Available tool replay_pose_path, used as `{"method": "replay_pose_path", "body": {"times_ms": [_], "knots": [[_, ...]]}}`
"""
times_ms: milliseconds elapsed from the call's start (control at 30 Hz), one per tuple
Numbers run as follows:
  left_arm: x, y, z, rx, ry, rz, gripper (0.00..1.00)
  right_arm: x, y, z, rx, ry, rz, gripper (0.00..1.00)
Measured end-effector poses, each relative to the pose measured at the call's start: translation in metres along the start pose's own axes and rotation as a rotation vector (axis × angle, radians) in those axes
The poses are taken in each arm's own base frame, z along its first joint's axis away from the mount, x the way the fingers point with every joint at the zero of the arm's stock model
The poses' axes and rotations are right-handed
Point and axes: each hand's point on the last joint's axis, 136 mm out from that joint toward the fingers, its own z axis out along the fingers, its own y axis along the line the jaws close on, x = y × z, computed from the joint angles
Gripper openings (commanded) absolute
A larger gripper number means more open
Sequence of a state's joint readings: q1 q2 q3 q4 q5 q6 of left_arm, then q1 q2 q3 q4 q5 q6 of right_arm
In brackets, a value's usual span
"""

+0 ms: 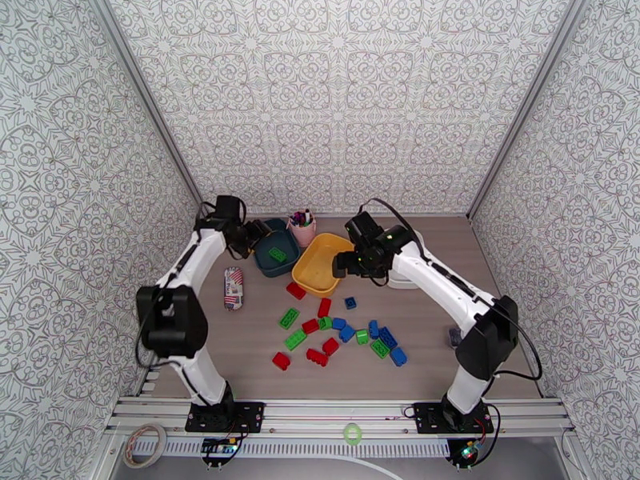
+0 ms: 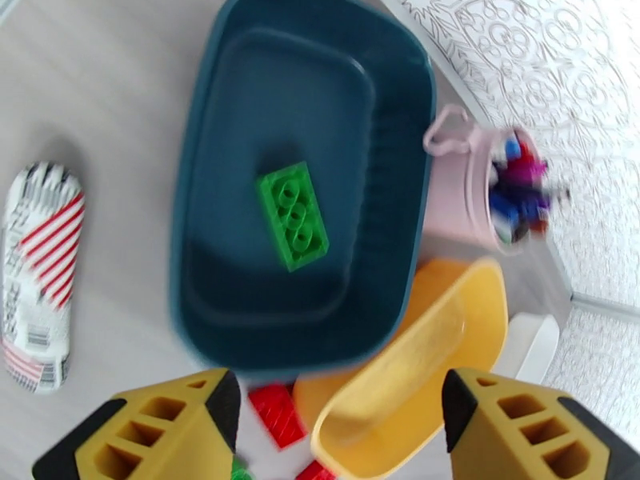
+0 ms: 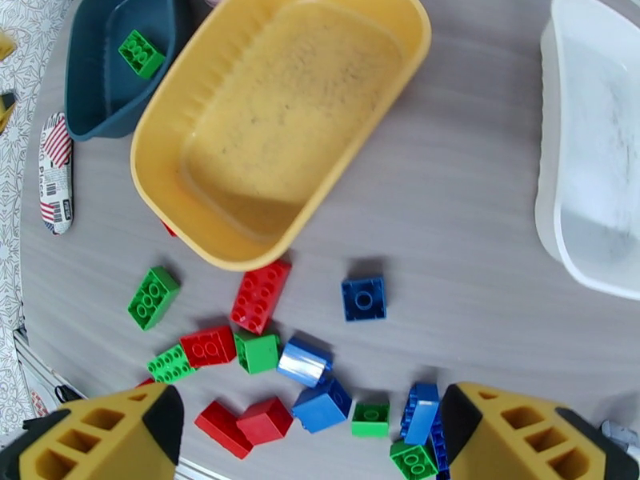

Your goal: Sort the legos into containers by color

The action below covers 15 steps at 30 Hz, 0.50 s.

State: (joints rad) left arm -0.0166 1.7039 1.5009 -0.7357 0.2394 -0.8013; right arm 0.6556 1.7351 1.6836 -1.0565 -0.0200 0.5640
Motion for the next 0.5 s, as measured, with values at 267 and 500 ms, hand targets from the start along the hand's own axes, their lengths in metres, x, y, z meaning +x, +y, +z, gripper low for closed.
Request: {"method": "replay_pose_path", "body": {"times_ms": [267, 500], "knots": [[0.074, 0.013, -0.036, 0.04, 0.06, 0.162, 0.99, 0.027, -0.009, 0.012, -0.011, 0.057, 0.042, 0.87], [0.161, 0.04, -0.033, -0.019, 0.202, 0.363, 0.96, 0.061, -0.017, 0.022, -0.028, 0.116, 0.074, 0.88]]}}
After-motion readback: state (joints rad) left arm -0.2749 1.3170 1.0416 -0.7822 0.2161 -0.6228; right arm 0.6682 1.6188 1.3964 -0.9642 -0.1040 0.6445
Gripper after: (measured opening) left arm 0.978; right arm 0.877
